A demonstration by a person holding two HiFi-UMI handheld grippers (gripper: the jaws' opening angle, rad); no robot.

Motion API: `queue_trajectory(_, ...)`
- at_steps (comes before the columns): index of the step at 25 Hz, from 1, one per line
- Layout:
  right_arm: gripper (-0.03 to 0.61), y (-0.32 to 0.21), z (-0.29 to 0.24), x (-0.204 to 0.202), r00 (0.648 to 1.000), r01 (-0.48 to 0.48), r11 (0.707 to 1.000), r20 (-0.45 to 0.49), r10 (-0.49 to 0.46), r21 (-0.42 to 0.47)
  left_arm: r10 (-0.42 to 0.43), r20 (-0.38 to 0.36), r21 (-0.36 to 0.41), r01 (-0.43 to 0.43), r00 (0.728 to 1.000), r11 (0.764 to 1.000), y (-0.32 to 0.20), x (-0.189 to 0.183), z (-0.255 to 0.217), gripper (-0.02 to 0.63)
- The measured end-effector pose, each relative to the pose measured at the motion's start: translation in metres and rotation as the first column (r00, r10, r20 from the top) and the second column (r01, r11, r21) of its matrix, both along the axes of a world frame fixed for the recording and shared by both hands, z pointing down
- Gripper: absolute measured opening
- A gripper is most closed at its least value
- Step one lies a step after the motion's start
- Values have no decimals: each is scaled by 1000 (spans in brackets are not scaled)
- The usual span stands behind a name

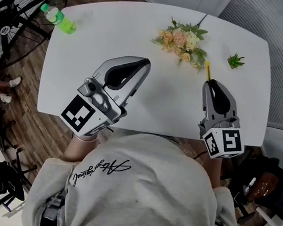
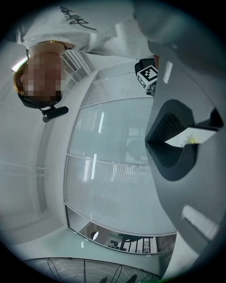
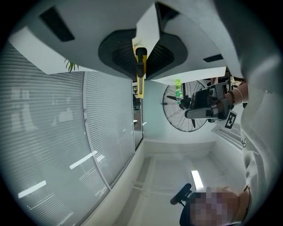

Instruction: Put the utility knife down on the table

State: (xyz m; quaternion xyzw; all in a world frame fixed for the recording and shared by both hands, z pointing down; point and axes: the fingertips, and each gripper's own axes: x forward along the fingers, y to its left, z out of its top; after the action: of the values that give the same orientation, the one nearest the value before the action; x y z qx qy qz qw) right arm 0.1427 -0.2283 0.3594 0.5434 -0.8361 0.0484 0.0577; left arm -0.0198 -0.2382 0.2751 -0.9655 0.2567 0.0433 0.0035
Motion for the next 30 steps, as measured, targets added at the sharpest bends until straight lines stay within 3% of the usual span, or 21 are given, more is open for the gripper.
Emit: queue_trajectory(30, 66, -11, 76, -1, 992, 21, 988, -118, -39, -155, -32, 16, 16, 32, 999, 999, -2, -8, -2, 0)
